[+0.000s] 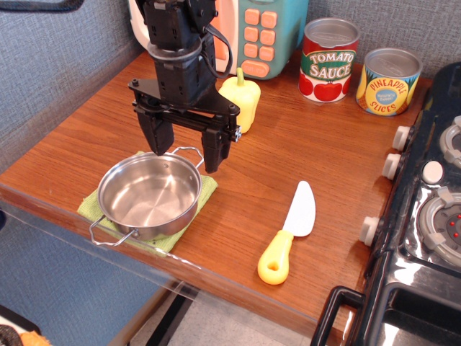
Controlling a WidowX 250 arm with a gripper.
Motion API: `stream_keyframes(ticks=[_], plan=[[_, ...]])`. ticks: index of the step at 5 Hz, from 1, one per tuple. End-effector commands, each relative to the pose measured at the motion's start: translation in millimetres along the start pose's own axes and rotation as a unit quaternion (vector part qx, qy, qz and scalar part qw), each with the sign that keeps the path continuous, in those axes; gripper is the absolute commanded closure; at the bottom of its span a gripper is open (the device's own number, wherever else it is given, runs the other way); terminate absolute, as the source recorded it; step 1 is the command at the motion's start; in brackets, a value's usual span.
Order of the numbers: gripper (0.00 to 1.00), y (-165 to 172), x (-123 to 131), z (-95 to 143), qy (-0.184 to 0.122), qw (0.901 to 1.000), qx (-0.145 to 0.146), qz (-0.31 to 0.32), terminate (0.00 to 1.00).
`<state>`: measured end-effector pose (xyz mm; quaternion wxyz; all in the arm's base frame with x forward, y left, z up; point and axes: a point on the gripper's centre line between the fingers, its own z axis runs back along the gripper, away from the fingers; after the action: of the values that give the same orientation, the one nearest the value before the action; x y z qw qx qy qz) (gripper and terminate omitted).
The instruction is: Place the knife in front of the microwave
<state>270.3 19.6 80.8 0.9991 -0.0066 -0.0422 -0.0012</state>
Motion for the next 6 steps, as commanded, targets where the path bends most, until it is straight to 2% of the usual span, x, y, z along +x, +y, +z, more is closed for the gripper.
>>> stream_keyframes(ticks=[1, 3, 4, 5, 6], plan=[[0.00, 0, 0, 0, 0.000, 1.0000, 0.000, 0.000, 0.00], [0.00, -74, -15, -6, 0.001, 0.9960, 0.005, -0.089, 0.00], [0.00, -108, -23, -16, 0.008, 0.9934, -0.002, -0.115, 0.00], [0.00, -123, -23, -46, 0.051, 0.9929, -0.022, -0.105, 0.00], [0.00, -125, -27, -75, 0.079, 0.9940, -0.023, -0.073, 0.00]])
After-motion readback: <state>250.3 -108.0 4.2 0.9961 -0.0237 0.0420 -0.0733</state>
